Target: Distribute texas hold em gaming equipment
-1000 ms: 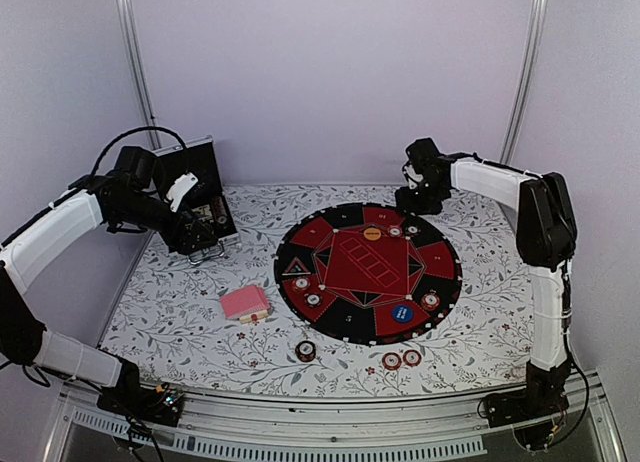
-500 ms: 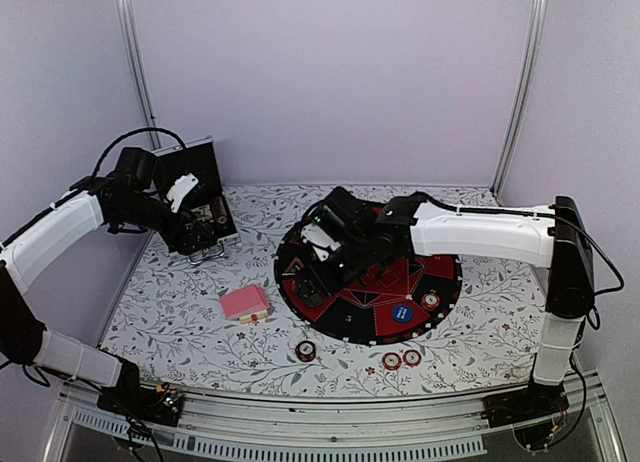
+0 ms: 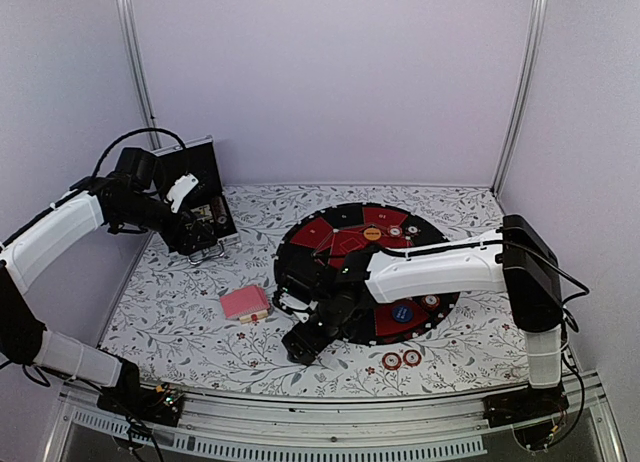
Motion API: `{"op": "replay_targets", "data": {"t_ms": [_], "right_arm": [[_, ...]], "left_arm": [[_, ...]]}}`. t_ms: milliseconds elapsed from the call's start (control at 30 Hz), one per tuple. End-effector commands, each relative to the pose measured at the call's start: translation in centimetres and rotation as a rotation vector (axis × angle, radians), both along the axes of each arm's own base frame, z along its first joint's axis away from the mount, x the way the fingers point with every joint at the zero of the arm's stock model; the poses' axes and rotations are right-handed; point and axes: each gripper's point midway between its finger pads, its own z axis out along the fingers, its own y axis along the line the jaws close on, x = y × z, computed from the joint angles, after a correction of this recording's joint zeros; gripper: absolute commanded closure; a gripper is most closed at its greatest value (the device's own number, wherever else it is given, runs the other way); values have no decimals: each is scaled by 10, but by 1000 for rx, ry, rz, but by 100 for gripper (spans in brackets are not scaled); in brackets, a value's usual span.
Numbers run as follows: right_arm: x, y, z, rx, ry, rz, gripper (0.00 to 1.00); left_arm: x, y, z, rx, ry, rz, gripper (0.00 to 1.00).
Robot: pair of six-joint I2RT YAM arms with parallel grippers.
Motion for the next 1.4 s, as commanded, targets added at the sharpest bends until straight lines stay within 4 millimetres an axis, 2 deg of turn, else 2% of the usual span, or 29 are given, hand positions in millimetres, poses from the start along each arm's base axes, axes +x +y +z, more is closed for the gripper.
{"op": "replay_targets", "data": {"t_ms": [0, 300, 767, 1000, 1367], "right_arm": [[-4, 1, -13, -25, 8, 13, 11], [0, 1, -25, -61, -17, 15, 23], [6, 4, -18, -70, -64, 15, 39], [1, 10, -17, -74, -68, 39, 45], [-2, 5, -23, -98, -61, 46, 50]], "left_arm": [[-1, -4, 4, -17, -2, -11, 0], [-2, -5, 6, -23, 0, -12, 0], [-2, -6, 7, -27, 1, -16, 0], [0, -6, 11, -25, -6, -18, 0], [0, -7, 13, -27, -9, -21, 0]]}}
